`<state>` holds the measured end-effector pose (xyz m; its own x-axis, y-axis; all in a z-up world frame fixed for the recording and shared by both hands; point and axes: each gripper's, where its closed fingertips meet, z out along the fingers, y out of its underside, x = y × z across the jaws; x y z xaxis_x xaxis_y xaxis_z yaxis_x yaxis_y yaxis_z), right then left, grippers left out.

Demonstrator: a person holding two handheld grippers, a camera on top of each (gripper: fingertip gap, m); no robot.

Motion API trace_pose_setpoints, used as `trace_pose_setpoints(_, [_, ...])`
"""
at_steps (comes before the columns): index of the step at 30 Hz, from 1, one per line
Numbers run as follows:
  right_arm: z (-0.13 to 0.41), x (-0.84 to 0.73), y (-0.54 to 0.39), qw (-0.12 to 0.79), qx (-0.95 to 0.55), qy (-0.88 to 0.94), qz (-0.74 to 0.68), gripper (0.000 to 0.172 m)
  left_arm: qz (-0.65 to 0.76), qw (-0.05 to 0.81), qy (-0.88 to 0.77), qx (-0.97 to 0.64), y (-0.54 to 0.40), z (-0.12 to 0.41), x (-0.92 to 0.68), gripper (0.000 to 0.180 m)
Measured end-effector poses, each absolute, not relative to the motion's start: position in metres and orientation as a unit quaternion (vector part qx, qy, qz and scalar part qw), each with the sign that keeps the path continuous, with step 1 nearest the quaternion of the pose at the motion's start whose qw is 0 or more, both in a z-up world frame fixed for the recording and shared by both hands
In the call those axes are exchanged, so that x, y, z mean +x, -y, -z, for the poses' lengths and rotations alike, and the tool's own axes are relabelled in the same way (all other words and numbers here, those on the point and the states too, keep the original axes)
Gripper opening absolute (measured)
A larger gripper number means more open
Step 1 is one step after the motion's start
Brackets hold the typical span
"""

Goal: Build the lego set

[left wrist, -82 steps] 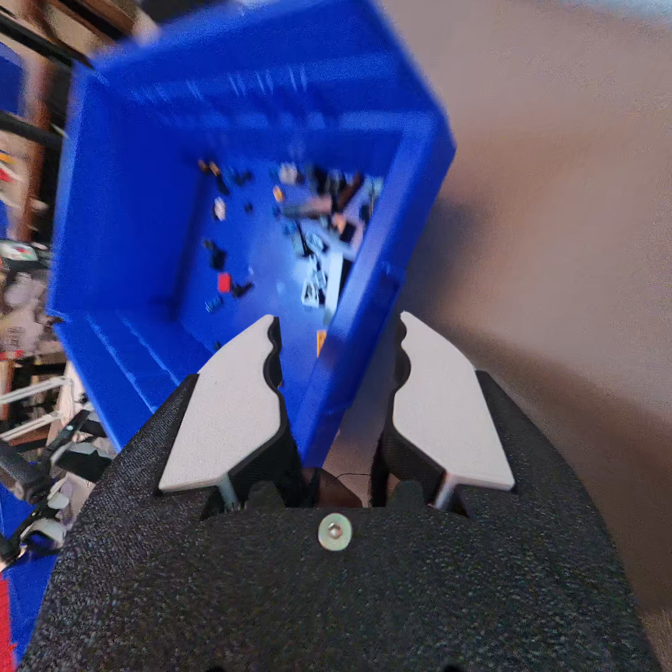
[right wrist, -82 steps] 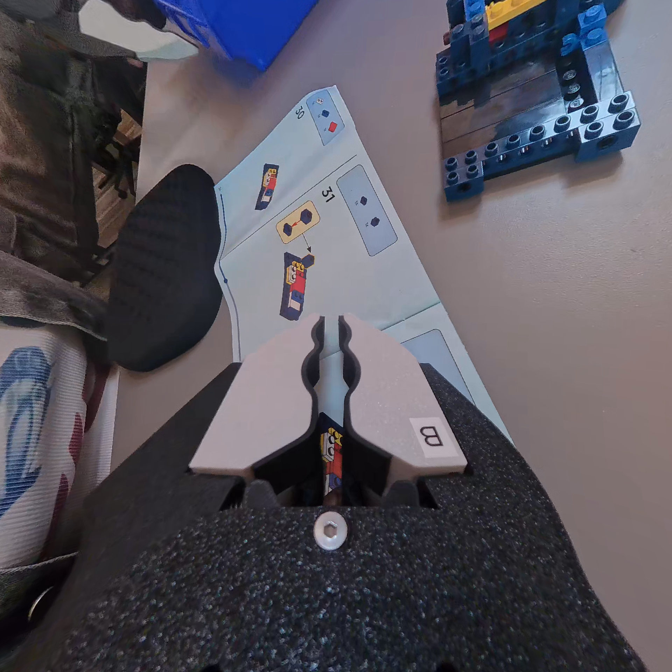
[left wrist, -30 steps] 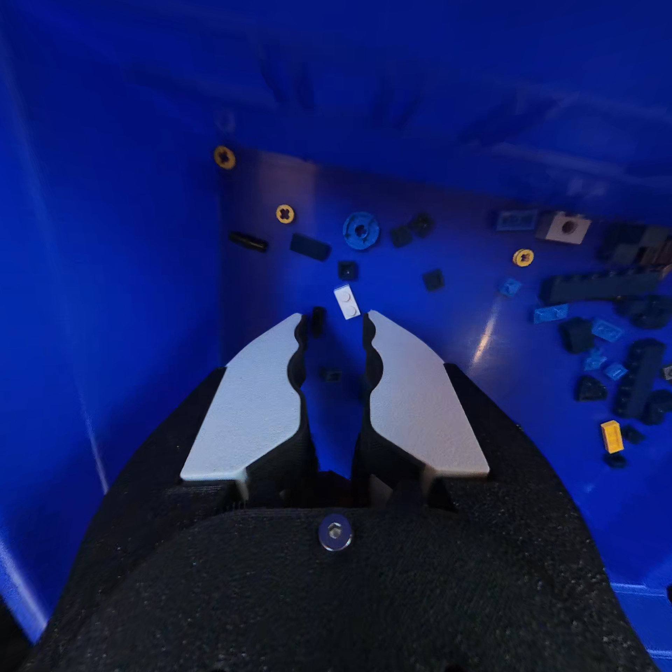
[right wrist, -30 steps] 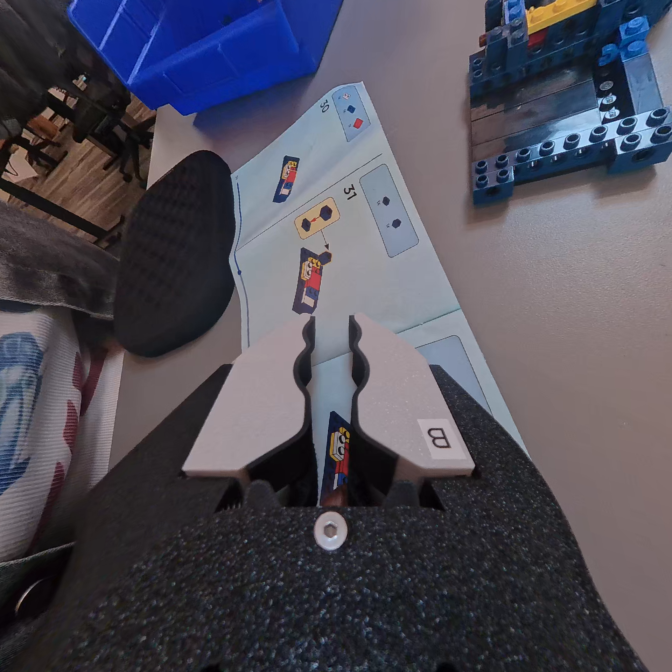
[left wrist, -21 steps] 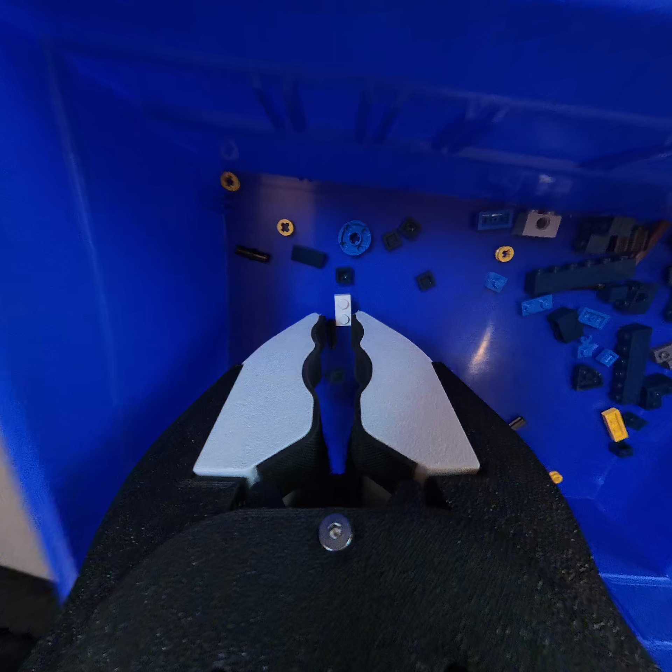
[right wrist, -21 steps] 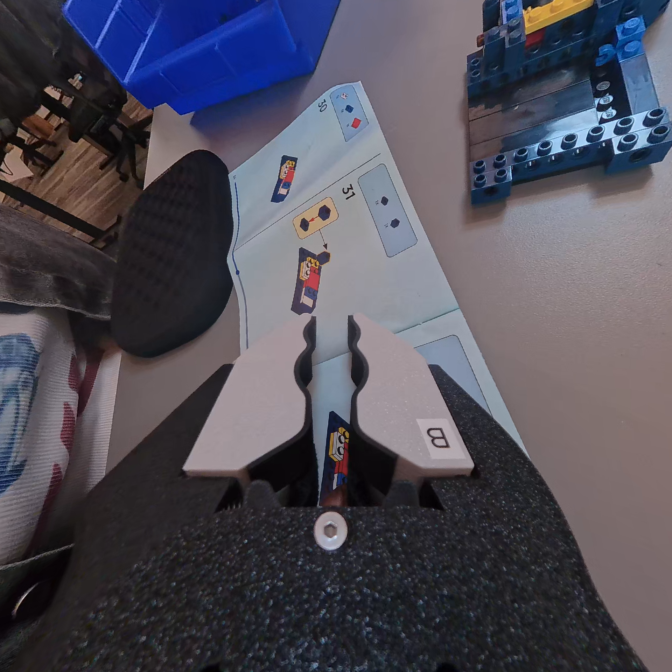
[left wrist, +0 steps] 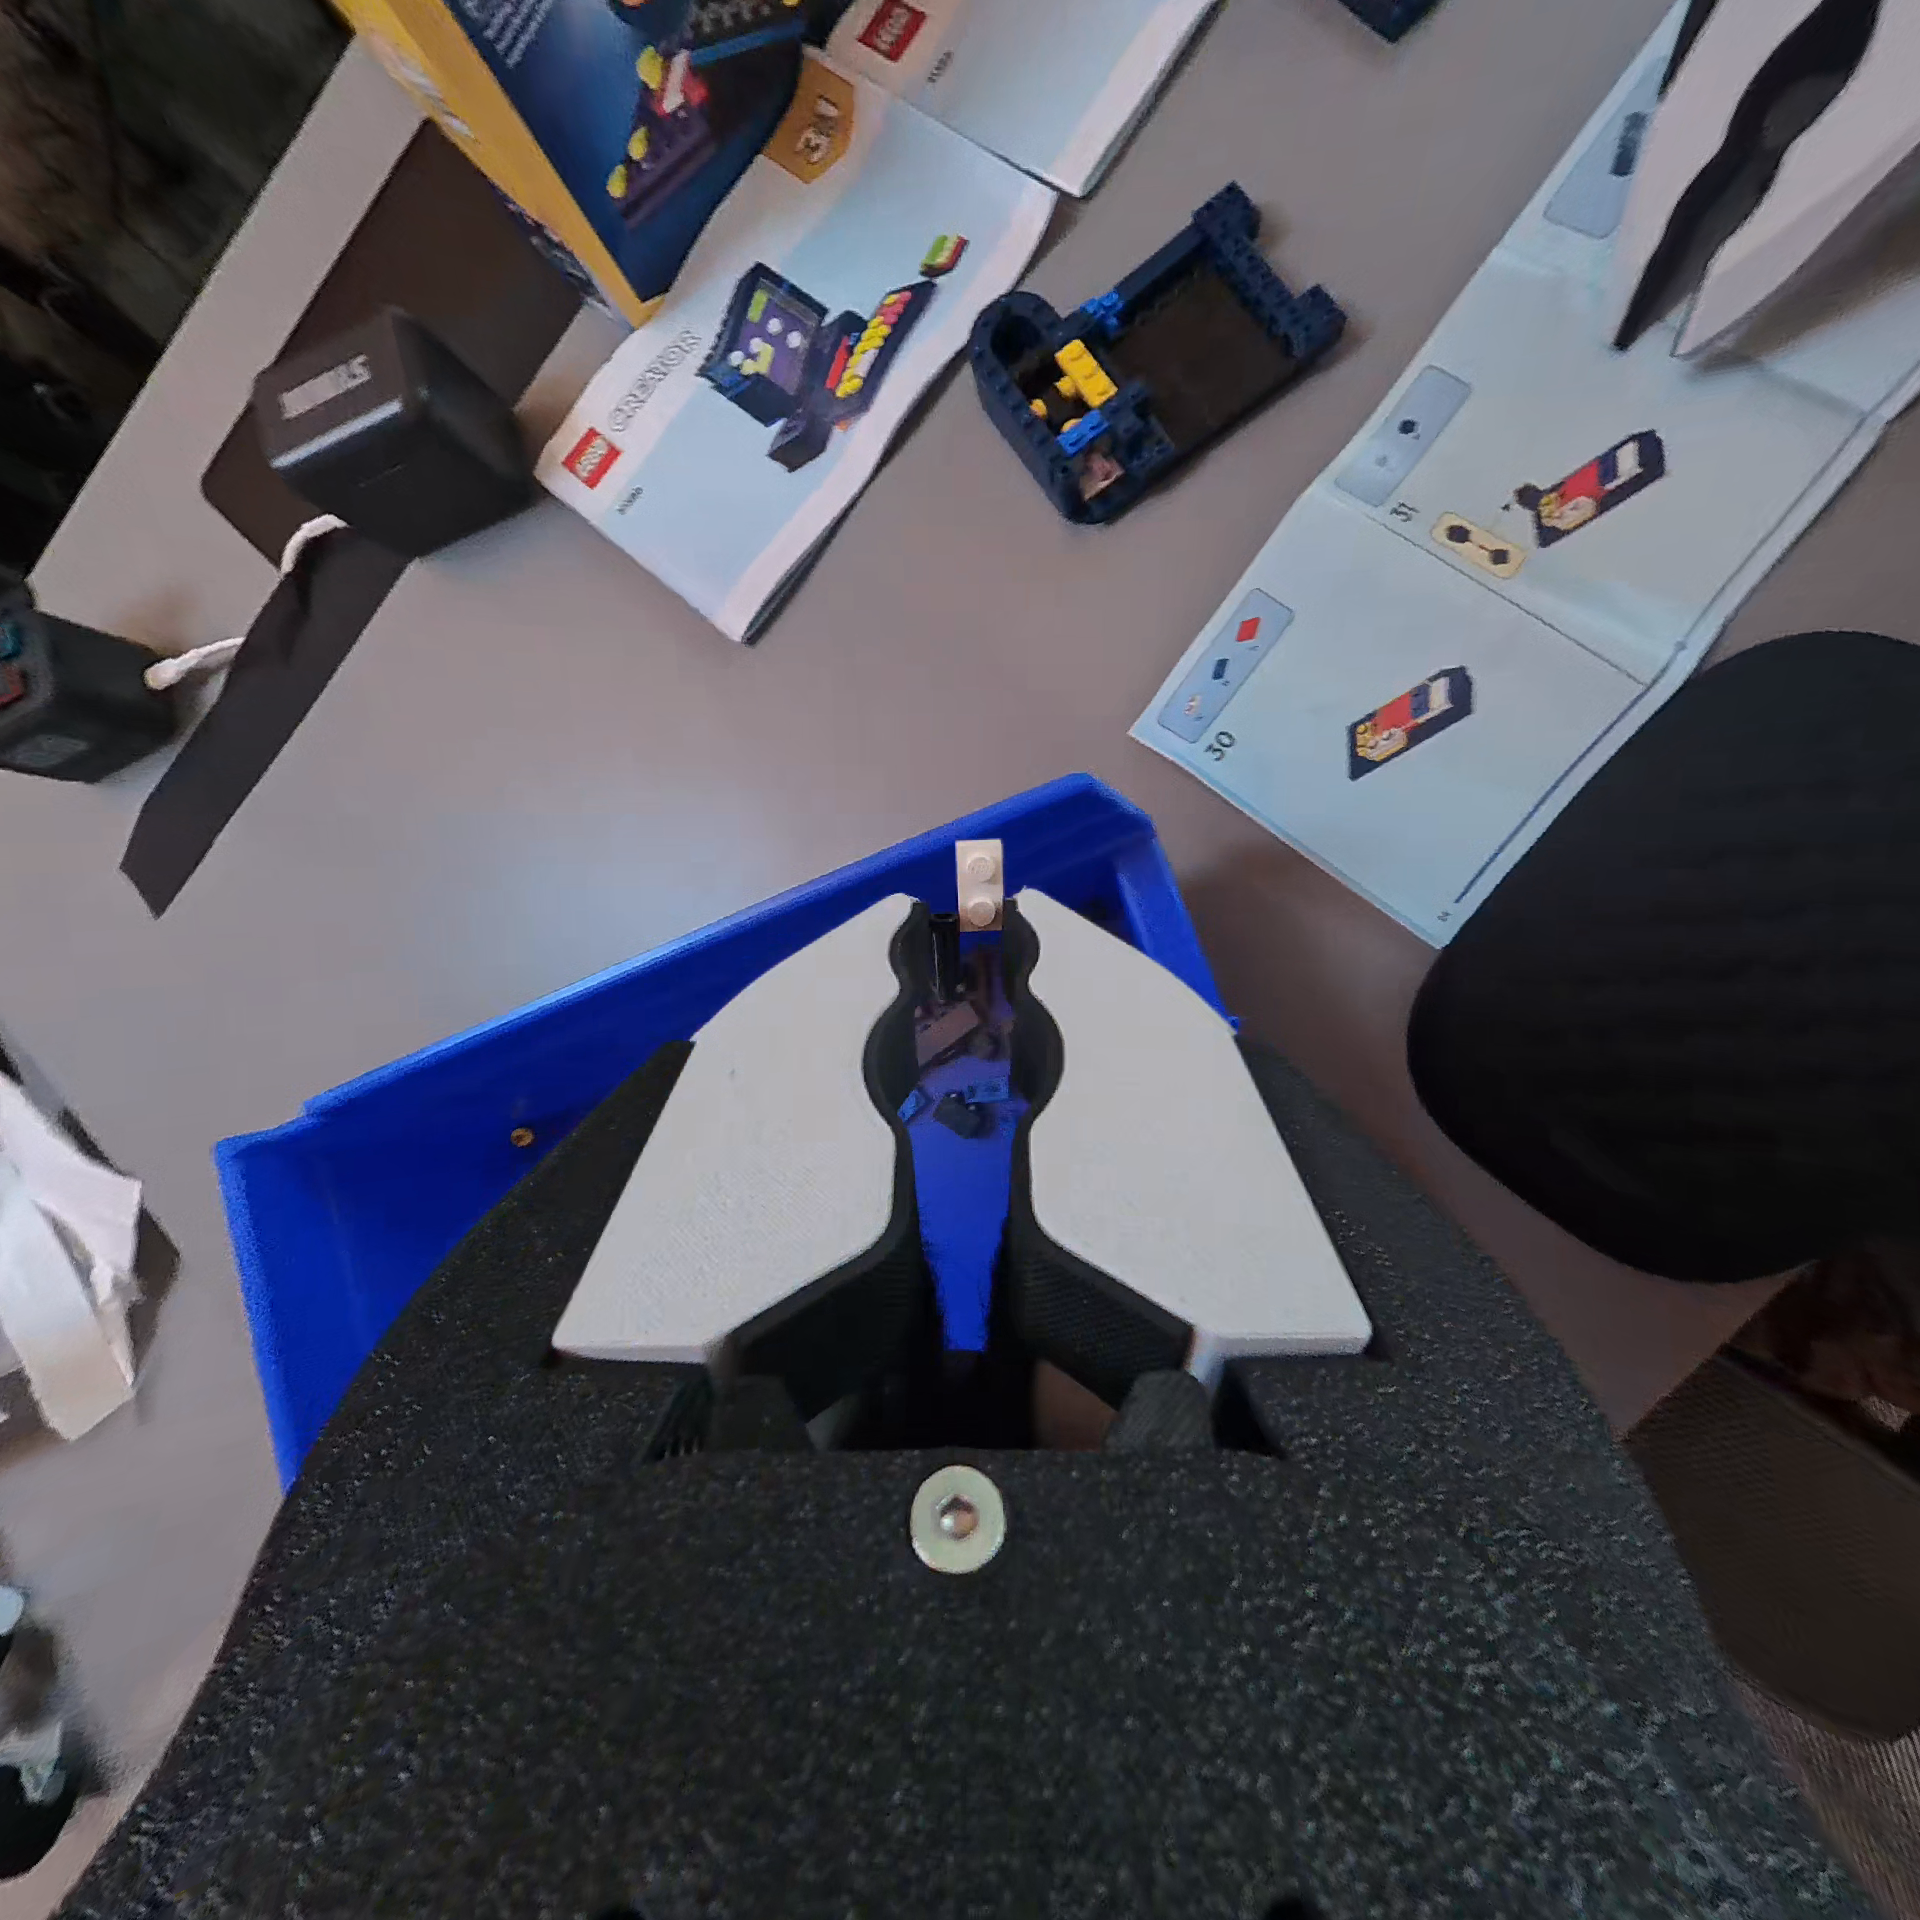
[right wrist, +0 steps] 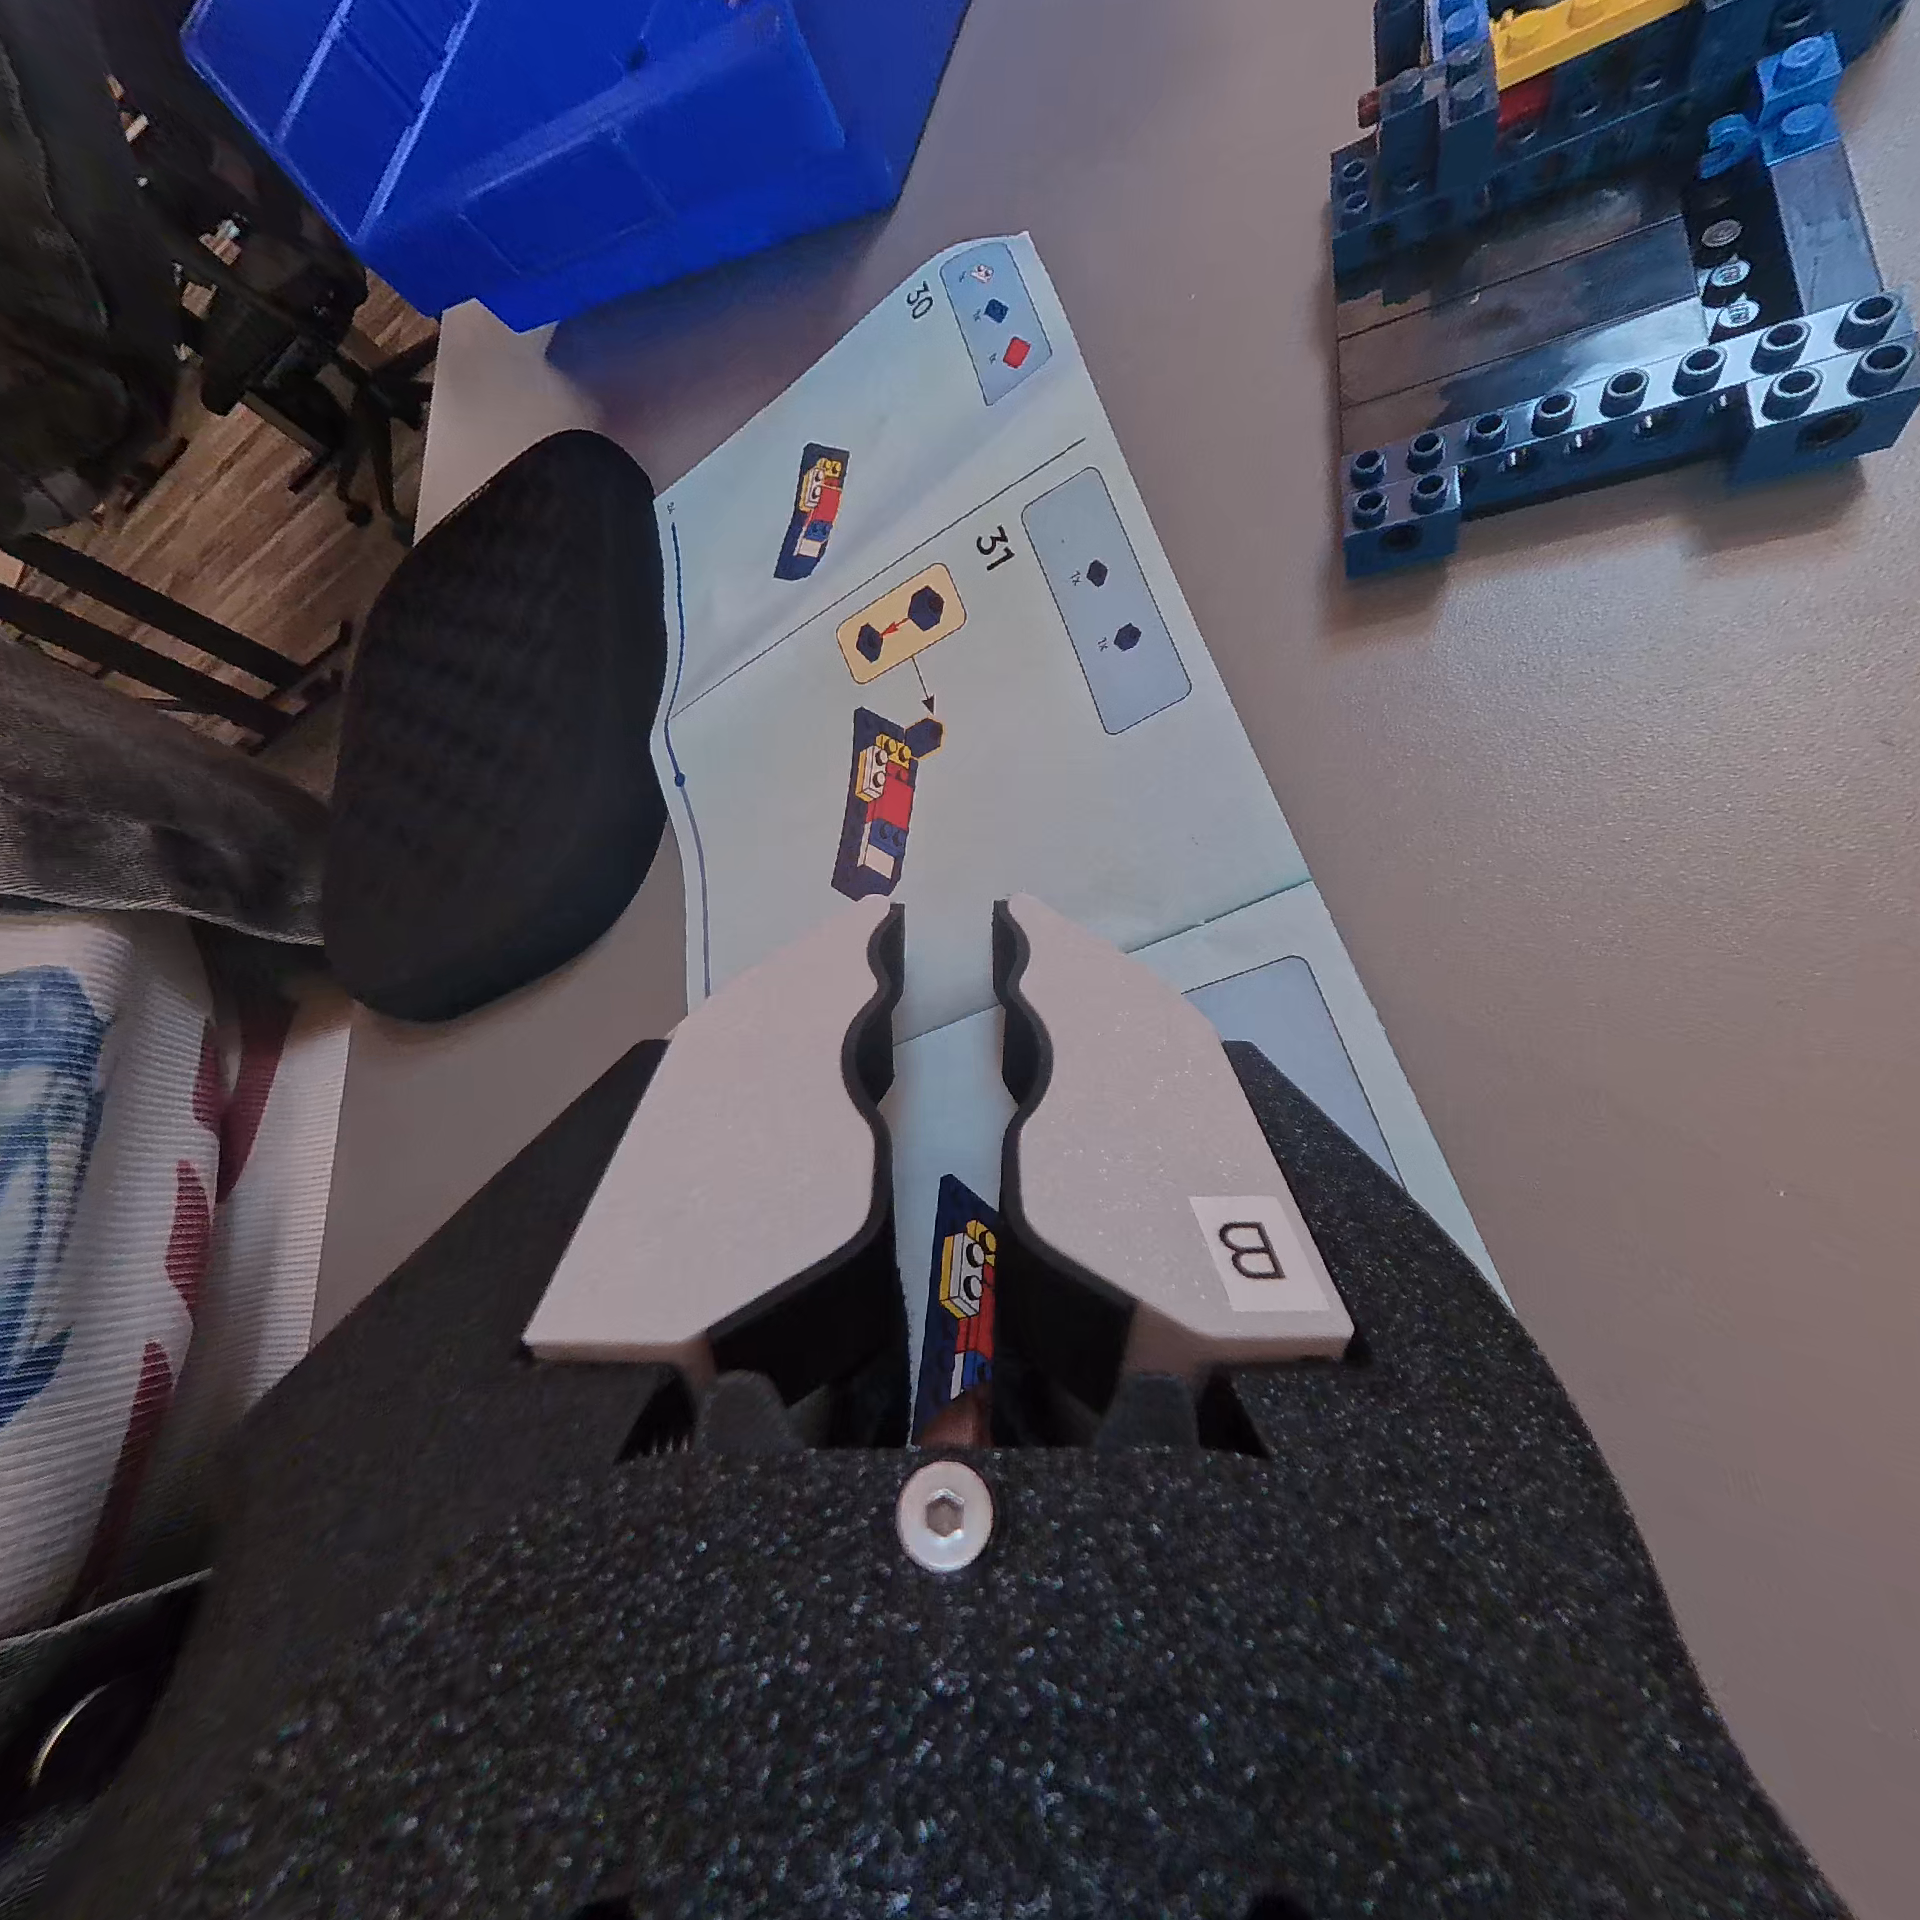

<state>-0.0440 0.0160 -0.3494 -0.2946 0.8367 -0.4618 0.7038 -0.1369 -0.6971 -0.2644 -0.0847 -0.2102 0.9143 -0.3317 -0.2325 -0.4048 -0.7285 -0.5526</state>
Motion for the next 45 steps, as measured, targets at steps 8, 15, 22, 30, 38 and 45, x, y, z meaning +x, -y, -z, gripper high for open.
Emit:
trace_pose_setpoints(8, [0.346,-0.041,-0.010,0.063,-0.566,0.670,-0.476,0.017,-0.071,0.288,-0.227,-0.928,0.086,0.221,-0.249,0.013])
trace_pose_setpoints(15, [0.148,0.017,-0.041,0.354,-0.271,0.480,-0.755,0.016,-0.065,0.285,-0.226,-0.929,0.093,0.228,-0.247,0.014])
trace_pose_setpoints(22, [0.153,0.054,-0.127,0.560,-0.344,0.386,-0.648,0.011,-0.061,0.278,-0.214,-0.934,0.098,0.234,-0.252,0.013])
trace_pose_setpoints(30, [0.165,0.042,-0.122,0.544,-0.360,0.403,-0.643,0.009,-0.050,0.289,-0.201,-0.935,0.101,0.238,-0.252,0.013])
trace_pose_setpoints(38, [0.176,0.032,-0.118,0.525,-0.373,0.420,-0.639,0.008,-0.094,0.405,-0.144,-0.898,0.097,0.221,-0.269,0.013])
trace_pose_setpoints(45, [0.184,0.026,-0.118,0.517,-0.386,0.429,-0.632,0.008,-0.064,0.607,-0.018,-0.792,0.100,0.180,-0.282,0.013])
